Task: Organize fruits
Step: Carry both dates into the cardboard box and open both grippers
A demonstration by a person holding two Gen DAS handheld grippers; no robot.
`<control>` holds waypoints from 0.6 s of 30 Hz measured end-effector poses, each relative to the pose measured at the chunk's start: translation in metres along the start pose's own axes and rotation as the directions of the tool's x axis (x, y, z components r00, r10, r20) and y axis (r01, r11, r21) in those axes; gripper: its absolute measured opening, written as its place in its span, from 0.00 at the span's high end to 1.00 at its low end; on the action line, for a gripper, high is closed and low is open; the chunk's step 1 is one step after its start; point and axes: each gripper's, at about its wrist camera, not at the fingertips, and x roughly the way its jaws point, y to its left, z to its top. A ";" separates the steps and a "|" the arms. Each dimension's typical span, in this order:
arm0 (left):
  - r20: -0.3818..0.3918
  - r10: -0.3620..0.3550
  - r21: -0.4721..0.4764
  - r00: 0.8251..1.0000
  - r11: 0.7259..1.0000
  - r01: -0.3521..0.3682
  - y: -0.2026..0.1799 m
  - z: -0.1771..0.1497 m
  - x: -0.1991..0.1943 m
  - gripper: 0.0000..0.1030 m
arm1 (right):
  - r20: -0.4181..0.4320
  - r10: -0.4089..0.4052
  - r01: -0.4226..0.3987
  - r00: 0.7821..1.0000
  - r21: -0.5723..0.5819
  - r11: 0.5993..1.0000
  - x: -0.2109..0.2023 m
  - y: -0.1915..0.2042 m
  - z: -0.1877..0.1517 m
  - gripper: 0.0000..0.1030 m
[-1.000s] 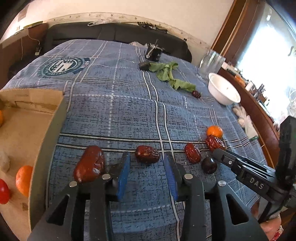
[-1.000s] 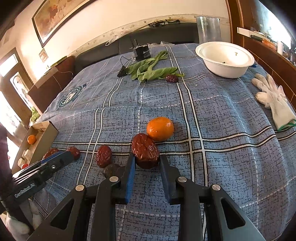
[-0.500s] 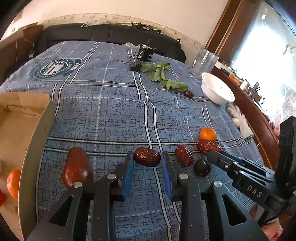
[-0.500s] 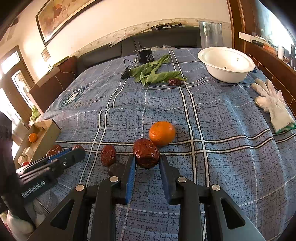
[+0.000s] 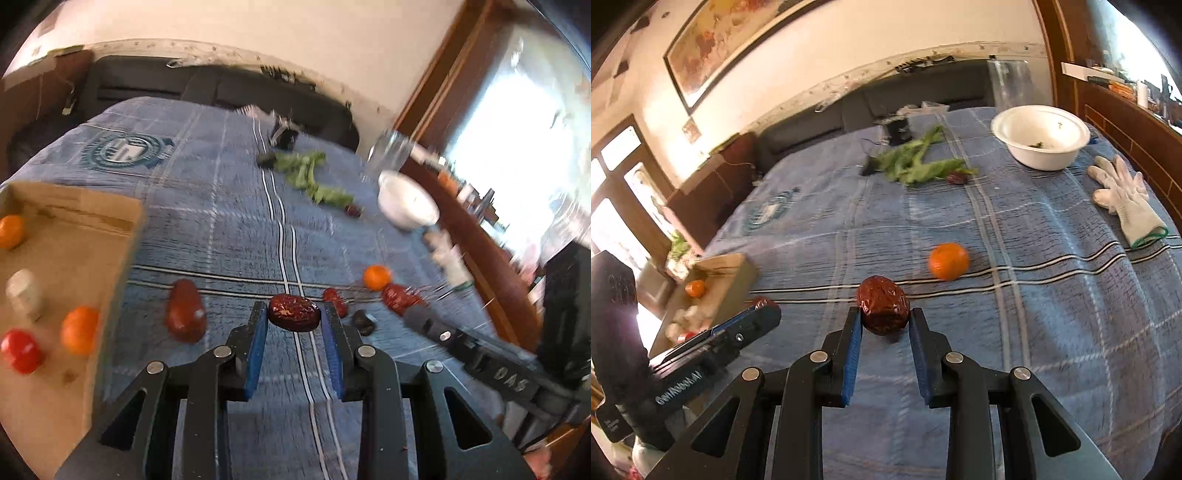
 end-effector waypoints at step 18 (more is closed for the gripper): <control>0.002 0.373 -0.311 0.928 0.882 -0.354 0.170 -0.018 -0.124 0.72 | -0.179 0.210 -0.254 0.961 -0.277 0.927 0.049 0.206 -0.042 0.72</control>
